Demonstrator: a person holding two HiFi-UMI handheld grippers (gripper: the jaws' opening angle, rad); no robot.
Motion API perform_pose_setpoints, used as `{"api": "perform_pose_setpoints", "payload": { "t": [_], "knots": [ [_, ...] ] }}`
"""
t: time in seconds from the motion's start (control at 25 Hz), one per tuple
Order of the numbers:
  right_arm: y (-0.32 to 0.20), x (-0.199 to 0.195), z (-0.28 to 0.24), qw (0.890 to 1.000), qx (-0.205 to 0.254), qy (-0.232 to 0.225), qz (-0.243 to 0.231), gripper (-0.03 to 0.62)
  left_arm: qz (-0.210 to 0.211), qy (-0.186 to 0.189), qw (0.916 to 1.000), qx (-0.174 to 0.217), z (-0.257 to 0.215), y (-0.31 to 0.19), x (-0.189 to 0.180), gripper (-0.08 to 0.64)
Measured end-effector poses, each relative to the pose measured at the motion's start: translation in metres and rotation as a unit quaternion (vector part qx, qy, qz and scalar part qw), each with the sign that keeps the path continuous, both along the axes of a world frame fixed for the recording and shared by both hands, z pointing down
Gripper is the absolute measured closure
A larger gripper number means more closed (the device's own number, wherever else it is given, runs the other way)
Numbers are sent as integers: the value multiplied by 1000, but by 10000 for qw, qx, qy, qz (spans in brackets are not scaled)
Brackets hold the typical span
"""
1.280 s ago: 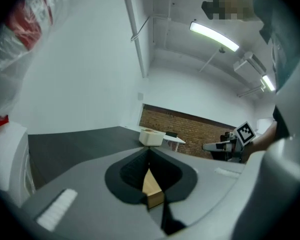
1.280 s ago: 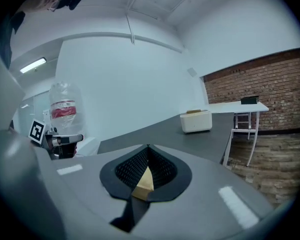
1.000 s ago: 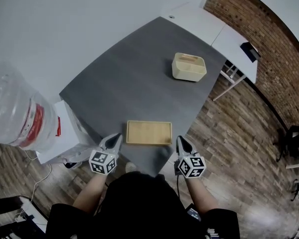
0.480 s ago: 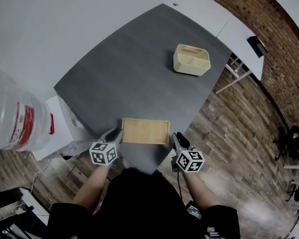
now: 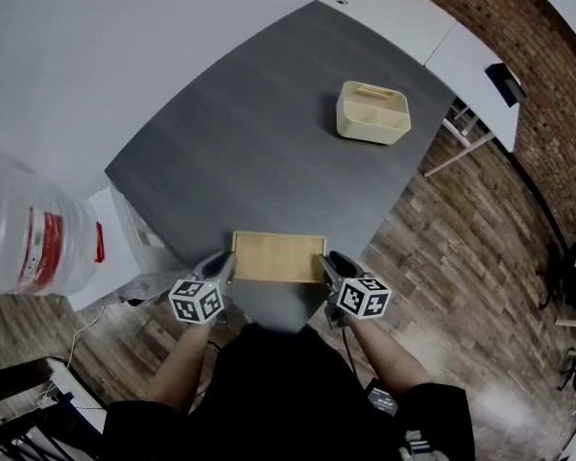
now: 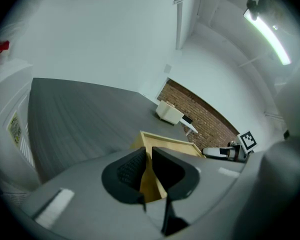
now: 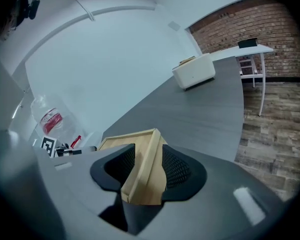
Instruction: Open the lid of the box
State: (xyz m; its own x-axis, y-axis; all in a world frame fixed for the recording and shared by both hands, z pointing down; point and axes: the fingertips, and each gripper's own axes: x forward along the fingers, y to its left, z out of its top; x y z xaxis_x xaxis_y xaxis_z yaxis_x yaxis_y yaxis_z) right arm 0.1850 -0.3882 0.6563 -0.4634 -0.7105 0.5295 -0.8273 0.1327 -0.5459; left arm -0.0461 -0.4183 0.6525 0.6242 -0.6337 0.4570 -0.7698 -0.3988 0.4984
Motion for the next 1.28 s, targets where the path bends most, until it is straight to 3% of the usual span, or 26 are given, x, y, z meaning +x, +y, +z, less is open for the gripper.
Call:
{"api": "perform_pose_setpoints", "payload": {
  "t": [0.52, 0.8, 1.0, 1.28],
  "knots": [
    [-5, -8, 7, 9995, -114, -106, -272, 494, -254, -76, 9996, -43, 0, 1, -4, 522],
    [-5, -8, 8, 9986, -166, -314, -380, 497, -344, -79, 9993, -112, 0, 0, -6, 520],
    [-5, -3, 7, 9985, -227, -210, -443, 497, -412, -70, 9990, -126, 0, -1, -6, 520],
    [-2, 24, 10, 9984, -337, -442, -133, 506, -456, -88, 9988, -137, 1, 0, -8, 518]
  ]
}}
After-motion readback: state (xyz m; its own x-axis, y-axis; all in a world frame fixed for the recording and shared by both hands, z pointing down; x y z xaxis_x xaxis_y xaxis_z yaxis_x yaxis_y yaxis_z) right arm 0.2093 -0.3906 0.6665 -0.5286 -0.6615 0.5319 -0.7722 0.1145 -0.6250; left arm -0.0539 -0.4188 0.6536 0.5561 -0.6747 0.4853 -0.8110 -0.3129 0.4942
